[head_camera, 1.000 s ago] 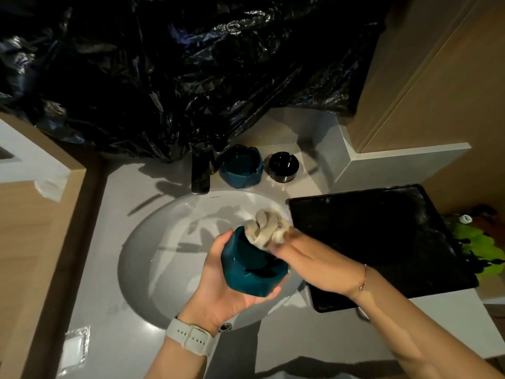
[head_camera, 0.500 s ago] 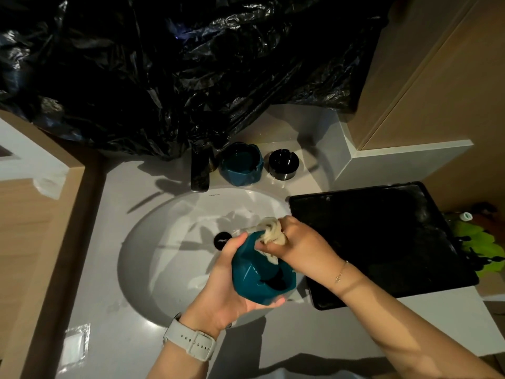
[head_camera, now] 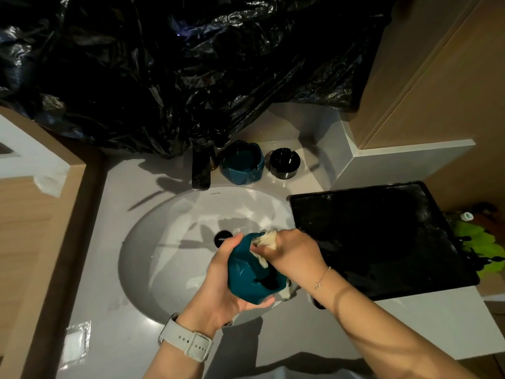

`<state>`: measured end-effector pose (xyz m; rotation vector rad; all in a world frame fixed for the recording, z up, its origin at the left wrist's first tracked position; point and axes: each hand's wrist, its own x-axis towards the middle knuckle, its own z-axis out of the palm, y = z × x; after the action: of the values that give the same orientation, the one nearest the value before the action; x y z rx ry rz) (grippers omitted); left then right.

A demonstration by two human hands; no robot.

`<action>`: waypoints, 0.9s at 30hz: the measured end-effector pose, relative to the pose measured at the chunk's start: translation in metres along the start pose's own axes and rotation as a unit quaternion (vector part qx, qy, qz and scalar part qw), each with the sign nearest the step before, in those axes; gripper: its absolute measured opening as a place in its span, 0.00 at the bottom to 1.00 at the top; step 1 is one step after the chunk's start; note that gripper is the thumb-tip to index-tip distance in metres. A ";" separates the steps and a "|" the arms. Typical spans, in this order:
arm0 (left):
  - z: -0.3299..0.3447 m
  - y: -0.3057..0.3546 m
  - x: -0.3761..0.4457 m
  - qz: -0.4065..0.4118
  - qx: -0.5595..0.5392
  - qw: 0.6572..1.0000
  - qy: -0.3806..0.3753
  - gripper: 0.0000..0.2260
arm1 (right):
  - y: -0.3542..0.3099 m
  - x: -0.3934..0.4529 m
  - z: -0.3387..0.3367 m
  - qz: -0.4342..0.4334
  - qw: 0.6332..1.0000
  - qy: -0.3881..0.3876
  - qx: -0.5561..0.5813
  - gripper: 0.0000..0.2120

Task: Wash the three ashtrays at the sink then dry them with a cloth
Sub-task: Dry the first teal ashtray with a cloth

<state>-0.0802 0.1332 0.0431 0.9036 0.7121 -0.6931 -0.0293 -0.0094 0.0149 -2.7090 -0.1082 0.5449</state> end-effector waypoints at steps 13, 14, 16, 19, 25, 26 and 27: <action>-0.019 0.040 -0.020 0.209 0.349 0.913 0.026 0.16 | -0.021 -0.010 -0.018 -0.119 0.989 0.084 -0.032 0.09; -0.018 0.037 -0.018 0.235 0.364 0.900 0.044 0.15 | -0.023 -0.009 -0.021 -0.126 0.987 0.091 -0.037 0.07; -0.016 0.032 -0.008 0.278 0.377 0.879 0.089 0.09 | -0.024 -0.007 -0.025 -0.122 0.985 0.119 -0.041 0.08; -0.015 0.026 -0.001 0.302 0.354 0.874 0.139 0.06 | -0.024 -0.013 -0.024 -0.079 0.993 0.084 0.012 0.10; -0.005 0.015 -0.004 0.369 0.389 0.808 0.244 0.07 | -0.017 -0.021 0.002 0.139 0.944 -0.123 0.273 0.11; -0.004 0.011 -0.004 0.372 0.399 0.803 0.241 0.07 | -0.017 -0.019 0.003 0.144 0.941 -0.122 0.279 0.09; -0.003 0.008 -0.005 0.369 0.405 0.803 0.234 0.07 | -0.016 -0.017 0.002 0.135 0.944 -0.105 0.282 0.08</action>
<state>-0.0780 0.1403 0.0494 2.0556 0.3956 -0.0108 -0.0457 0.0036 0.0247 -2.1088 0.3226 0.8037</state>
